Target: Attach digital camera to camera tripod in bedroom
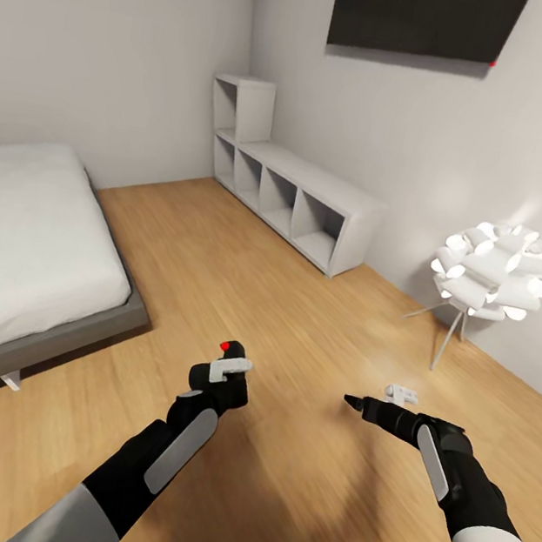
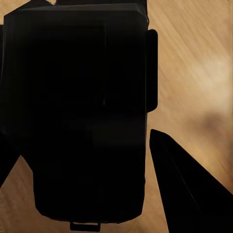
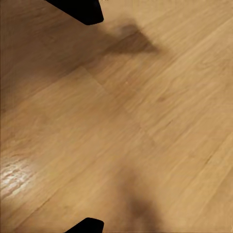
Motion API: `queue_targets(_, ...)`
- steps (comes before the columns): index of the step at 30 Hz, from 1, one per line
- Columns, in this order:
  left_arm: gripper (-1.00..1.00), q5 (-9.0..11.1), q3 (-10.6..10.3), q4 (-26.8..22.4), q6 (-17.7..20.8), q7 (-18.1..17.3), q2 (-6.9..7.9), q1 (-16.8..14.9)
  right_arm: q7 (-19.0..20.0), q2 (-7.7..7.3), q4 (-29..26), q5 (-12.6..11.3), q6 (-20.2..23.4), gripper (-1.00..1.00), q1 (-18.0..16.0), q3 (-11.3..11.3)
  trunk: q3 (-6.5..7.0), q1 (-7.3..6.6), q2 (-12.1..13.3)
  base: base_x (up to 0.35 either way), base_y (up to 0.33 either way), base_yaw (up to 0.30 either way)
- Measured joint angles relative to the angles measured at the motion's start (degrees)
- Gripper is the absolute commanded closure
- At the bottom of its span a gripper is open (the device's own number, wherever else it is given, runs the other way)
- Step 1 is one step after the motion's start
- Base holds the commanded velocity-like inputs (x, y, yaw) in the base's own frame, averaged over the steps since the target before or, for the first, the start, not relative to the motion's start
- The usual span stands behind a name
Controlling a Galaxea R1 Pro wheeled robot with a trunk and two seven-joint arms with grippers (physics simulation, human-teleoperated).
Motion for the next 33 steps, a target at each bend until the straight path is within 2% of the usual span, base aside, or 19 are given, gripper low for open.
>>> queue_targets(5, 1.0, 0.0, 0.2, 1.4, 0.0, -0.4, 0.16, 0.0, 0.0, 0.0, 0.0, 0.0, 0.0, -1.0, 0.0, 0.0, 1.11, -0.13, 0.1, 0.0, 0.0, 0.0)
queue_targets(9, 1.0, 0.4, 0.4, 2.8, 0.0, -2.7, 0.71, 0.0, 0.0, 0.0, 0.0, 0.0, 0.0, -1.0, 0.0, 0.0, 2.0, -0.23, 0.1, 0.0, 0.0, 0.0)
queue_targets(10, 1.0, 2.3, 0.8, 4.4, 0.0, -10.0, 2.57, 0.0, 0.0, 0.04, 0.0, -0.1, 0.0, -1.0, 0.0, 0.0, 2.21, -0.25, 0.1, 0.0, 0.0, 0.0)
queue_targets(13, 1.0, 4.2, 2.0, 5.4, 0.0, -16.4, 5.03, 0.0, 0.0, 0.07, 0.0, -0.2, 0.0, -1.0, 0.0, 0.0, 2.88, -0.34, 0.2, 0.0, 0.0, 0.0)
queue_targets(14, 1.0, 5.4, 2.7, 5.8, 0.0, -19.7, 6.31, 0.0, 0.0, 0.08, 0.0, -0.2, 0.0, -1.0, 0.0, 0.0, 3.1, -0.36, 0.2, 0.0, 0.0, 0.0)
queue_targets(15, 1.0, 6.3, 3.1, 5.9, -0.2, -21.5, 6.95, 0.0, 0.0, 0.08, 0.0, -0.2, 0.0, -1.0, 0.0, 0.0, 3.33, -0.39, 0.2, 0.0, 0.0, 0.0)
queue_targets(17, 1.0, 9.3, 4.1, 6.6, -1.2, -28.1, 9.03, 0.0, 0.0, 0.08, 0.0, -0.3, 0.0, -1.0, 0.0, 0.0, 3.77, -0.44, 0.2, 0.0, 0.0, 0.0)
queue_targets(19, 1.0, 12.0, 4.3, 7.9, -3.2, -34.1, 10.35, 0.0, 0.1, 0.11, 0.0, -0.3, 0.0, -1.0, 0.0, 0.0, 4.21, -0.49, 0.3, 0.0, 0.0, 0.0)
queue_targets(23, 1.0, 13.4, 4.7, 11.1, -5.4, -41.9, 11.09, 0.0, 0.1, 0.38, 0.0, -0.3, 0.1, -1.0, 0.0, 0.2, 5.1, -0.59, 0.3, 0.0, 0.0, 0.0)
queue_targets(27, 1.0, 13.9, 4.9, 13.4, -6.2, -49.1, 11.63, 0.0, 0.1, 0.37, 0.0, -0.4, 0.1, -1.0, 0.0, 0.2, 5.98, -0.7, 0.4, 0.0, 0.0, 0.0)
queue_targets(29, 1.0, 14.0, 4.9, 13.8, -6.3, -51.5, 11.93, 0.0, 0.1, 0.33, 0.0, -0.4, 0.1, -1.0, 0.0, 0.3, 6.43, -0.75, 0.4, 0.0, 0.0, 0.0)
queue_targets(31, 1.0, 14.1, 5.0, 14.2, -6.4, -56.1, 12.61, 0.0, 0.1, 0.33, 0.0, -0.4, 0.1, -1.0, 0.0, 0.3, 6.87, -0.8, 0.4, 0.0, 0.0, 0.0)
queue_targets(32, 1.0, 14.2, 5.0, 14.4, -6.4, -60.5, 13.14, 0.0, 0.1, 0.34, 0.0, -0.4, 0.1, -1.0, 0.0, 0.3, 7.1, -0.83, 0.4, 0.0, 0.0, 0.0)
queue_targets(33, 1.0, 14.1, 5.0, 14.4, -6.5, -61.7, 13.25, 0.0, 0.1, 0.34, 0.0, -0.4, 0.1, -1.0, 0.0, 0.3, 7.32, -0.85, 0.4, 0.0, 0.0, 0.0)
